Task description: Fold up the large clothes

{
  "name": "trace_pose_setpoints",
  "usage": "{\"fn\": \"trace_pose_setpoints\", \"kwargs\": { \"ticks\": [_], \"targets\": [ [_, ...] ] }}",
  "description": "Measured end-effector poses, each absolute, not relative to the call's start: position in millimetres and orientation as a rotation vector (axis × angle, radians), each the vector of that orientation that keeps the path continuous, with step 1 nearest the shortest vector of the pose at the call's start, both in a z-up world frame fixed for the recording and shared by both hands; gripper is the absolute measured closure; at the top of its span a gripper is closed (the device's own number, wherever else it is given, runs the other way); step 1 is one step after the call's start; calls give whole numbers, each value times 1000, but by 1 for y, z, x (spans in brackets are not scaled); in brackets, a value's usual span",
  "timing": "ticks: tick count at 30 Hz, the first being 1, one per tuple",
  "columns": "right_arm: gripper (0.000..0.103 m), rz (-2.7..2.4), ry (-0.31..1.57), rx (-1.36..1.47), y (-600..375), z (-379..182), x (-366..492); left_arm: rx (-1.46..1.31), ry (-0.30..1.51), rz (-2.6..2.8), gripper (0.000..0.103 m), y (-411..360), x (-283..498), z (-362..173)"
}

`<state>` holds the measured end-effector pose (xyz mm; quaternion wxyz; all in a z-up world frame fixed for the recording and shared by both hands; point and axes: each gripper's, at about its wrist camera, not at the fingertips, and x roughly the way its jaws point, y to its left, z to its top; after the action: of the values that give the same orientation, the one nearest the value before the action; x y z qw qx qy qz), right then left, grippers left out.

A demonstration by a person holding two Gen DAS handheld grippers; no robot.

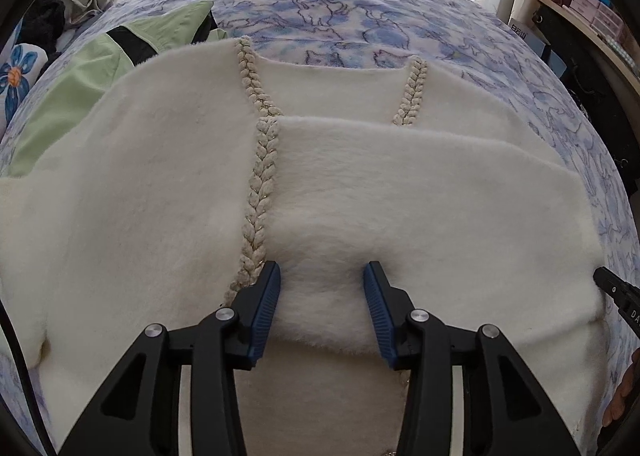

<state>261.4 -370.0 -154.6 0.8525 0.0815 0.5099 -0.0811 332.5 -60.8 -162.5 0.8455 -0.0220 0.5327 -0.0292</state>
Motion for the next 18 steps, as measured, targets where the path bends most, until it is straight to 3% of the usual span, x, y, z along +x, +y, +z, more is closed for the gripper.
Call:
{"fn": "trace_pose_setpoints", "kwargs": {
  "ticks": [18],
  "targets": [
    [97, -101, 1072, 302, -344, -120, 217, -37, 1092, -26, 59, -46, 272, -127]
  ]
}}
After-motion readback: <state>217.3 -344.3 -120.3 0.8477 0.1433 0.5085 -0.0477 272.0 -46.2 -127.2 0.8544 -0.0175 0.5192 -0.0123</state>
